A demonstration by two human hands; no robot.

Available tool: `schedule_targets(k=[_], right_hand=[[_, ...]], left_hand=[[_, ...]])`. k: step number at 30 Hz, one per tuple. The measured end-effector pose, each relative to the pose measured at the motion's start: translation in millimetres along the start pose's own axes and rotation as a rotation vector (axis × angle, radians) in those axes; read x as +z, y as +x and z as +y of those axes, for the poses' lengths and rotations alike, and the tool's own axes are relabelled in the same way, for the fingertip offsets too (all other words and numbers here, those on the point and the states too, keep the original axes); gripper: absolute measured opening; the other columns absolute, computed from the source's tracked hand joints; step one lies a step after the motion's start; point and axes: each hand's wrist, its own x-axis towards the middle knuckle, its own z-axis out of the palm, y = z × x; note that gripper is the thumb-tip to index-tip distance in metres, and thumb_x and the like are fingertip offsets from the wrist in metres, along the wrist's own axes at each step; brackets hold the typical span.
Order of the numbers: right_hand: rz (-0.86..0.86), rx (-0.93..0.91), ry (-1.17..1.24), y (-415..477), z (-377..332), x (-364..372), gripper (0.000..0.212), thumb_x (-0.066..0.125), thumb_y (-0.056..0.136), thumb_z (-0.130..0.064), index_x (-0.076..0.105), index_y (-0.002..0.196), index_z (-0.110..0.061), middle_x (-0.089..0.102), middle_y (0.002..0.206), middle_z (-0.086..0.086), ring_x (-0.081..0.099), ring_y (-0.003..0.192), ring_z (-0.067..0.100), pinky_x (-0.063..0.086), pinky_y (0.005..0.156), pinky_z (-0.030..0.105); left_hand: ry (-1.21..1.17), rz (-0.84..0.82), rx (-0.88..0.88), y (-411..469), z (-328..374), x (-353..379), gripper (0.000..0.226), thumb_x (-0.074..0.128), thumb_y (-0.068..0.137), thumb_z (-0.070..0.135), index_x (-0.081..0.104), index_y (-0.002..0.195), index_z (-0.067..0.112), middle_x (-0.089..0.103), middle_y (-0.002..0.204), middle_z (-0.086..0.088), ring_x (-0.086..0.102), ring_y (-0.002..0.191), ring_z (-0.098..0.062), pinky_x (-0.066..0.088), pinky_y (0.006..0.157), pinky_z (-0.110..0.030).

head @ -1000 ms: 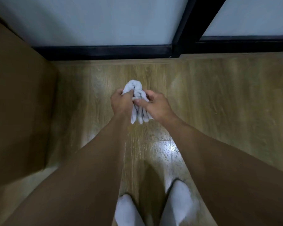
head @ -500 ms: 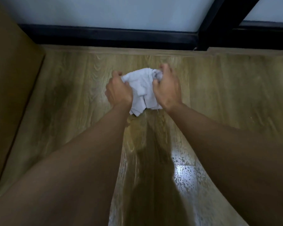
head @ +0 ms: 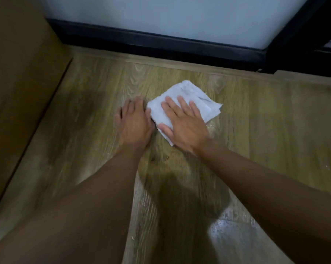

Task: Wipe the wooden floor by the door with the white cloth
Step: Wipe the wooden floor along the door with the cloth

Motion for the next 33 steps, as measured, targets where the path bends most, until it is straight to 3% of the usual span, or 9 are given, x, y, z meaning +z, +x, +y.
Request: schedule_targets(k=[4,6,10,16,20,22,27,29,33], right_hand=[[0.107,-0.009,-0.070,10,37,-18,0.066,0.040,0.087,-0.066,0.048,0.134,-0.020,0.049,0.140,0.002,0.043,0.127,0.029,0.030,0.101,0.046],[0.096,0.095,-0.091,52,34,-20,0.074,0.036,0.087,-0.069,0.039,0.140,-0.018,0.041,0.145,0.010,0.035,0.133,0.034,0.025,0.106,0.050],[0.044,0.159,-0.102,78,-9,8,0.077,0.015,0.093,-0.064,0.011,0.153,-0.015,0.007,0.161,0.010,-0.002,0.147,0.033,-0.003,0.116,0.056],[0.087,-0.181,-0.091,32,22,9,0.058,0.030,0.098,-0.049,0.039,0.145,-0.016,0.038,0.151,0.007,0.030,0.142,0.026,0.015,0.118,0.046],[0.148,0.182,-0.007,97,10,5,0.054,0.029,0.102,-0.041,0.030,0.147,-0.012,0.027,0.155,0.010,0.016,0.146,0.025,0.003,0.118,0.046],[0.171,0.229,0.001,111,-16,7,0.053,0.028,0.102,-0.040,0.030,0.146,-0.010,0.026,0.155,0.014,0.015,0.146,0.028,0.004,0.118,0.050],[0.168,-0.185,0.015,50,11,8,0.048,0.040,0.098,-0.043,0.052,0.135,-0.016,0.045,0.146,0.007,0.036,0.138,0.024,0.020,0.115,0.047],[0.172,-0.104,-0.039,51,38,-1,0.047,0.037,0.097,-0.048,0.052,0.135,-0.024,0.048,0.144,0.000,0.039,0.136,0.022,0.020,0.112,0.051],[0.210,0.160,-0.043,106,22,0,0.050,0.029,0.100,-0.044,0.043,0.141,-0.018,0.040,0.150,0.001,0.028,0.142,0.023,0.011,0.116,0.050]], left_hand=[[0.145,0.017,0.109,-13,-14,10,0.047,0.027,0.102,0.034,0.036,0.145,0.016,0.032,0.154,-0.002,0.022,0.144,-0.021,0.014,0.118,-0.042],[0.163,0.022,0.107,-10,-13,11,0.048,0.025,0.102,0.032,0.034,0.146,0.017,0.030,0.154,-0.001,0.021,0.145,-0.020,0.014,0.119,-0.042],[0.169,0.024,0.086,-12,-14,10,0.050,0.024,0.099,0.028,0.037,0.145,0.012,0.035,0.152,-0.003,0.026,0.143,-0.020,0.015,0.119,-0.040],[0.189,-0.010,0.082,-10,-15,8,0.054,0.033,0.095,0.022,0.032,0.146,0.008,0.032,0.153,-0.007,0.025,0.143,-0.021,0.013,0.119,-0.041],[0.186,-0.014,0.068,-9,-13,8,0.057,0.027,0.092,0.025,0.032,0.147,0.010,0.031,0.154,-0.005,0.024,0.144,-0.019,0.014,0.120,-0.040],[0.195,-0.014,0.065,-9,-13,7,0.056,0.028,0.093,0.024,0.032,0.147,0.011,0.031,0.154,-0.005,0.024,0.144,-0.018,0.013,0.120,-0.039],[0.175,-0.013,0.062,-9,-13,6,0.053,0.030,0.094,0.022,0.036,0.144,0.009,0.036,0.151,-0.008,0.027,0.143,-0.021,0.014,0.119,-0.040],[0.186,-0.026,0.068,-8,-12,5,0.058,0.028,0.090,0.024,0.033,0.146,0.011,0.033,0.153,-0.007,0.026,0.143,-0.022,0.014,0.119,-0.041],[0.216,-0.046,0.100,-9,-14,5,0.057,0.033,0.090,0.027,0.034,0.146,0.022,0.029,0.154,-0.007,0.023,0.144,-0.024,0.014,0.119,-0.043]])
